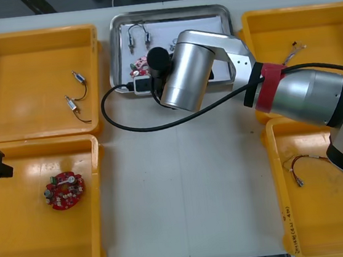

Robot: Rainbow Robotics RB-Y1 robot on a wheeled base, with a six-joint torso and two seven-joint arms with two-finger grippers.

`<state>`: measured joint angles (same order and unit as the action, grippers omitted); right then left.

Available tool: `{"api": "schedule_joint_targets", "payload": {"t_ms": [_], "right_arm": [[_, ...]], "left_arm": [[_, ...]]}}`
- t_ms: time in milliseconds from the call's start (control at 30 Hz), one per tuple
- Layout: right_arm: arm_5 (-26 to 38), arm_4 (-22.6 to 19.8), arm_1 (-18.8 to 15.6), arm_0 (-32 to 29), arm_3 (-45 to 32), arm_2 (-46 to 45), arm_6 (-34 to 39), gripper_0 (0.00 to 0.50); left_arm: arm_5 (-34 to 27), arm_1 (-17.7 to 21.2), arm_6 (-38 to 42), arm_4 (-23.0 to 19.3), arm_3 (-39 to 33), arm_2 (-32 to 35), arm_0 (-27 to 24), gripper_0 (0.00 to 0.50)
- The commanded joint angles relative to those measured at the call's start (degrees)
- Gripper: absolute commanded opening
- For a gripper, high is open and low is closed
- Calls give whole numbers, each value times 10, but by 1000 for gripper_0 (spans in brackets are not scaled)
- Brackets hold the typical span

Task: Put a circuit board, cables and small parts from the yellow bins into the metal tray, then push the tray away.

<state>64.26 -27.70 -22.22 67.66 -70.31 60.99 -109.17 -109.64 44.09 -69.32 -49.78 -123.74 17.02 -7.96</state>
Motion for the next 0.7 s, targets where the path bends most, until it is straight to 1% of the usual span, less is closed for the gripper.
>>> {"api": "schedule_joint_targets", "payload": {"t_ms": [33,233,400,700], "right_arm": [[-12,3,13,43,29,5,-21,0],[-29,3,19,50,52,6,-21,0],[-32,1,21,56,54,5,-21,0],[-58,-1,24,59,65,5,-23,0]], "left_arm": [[-4,23,-35,-5,-17,16,10,500],[-4,23,-35,-5,-17,16,10,500],[-4,23,-35,-5,-17,16,10,500],[-4,23,-35,-5,-17,16,10,500]]}}
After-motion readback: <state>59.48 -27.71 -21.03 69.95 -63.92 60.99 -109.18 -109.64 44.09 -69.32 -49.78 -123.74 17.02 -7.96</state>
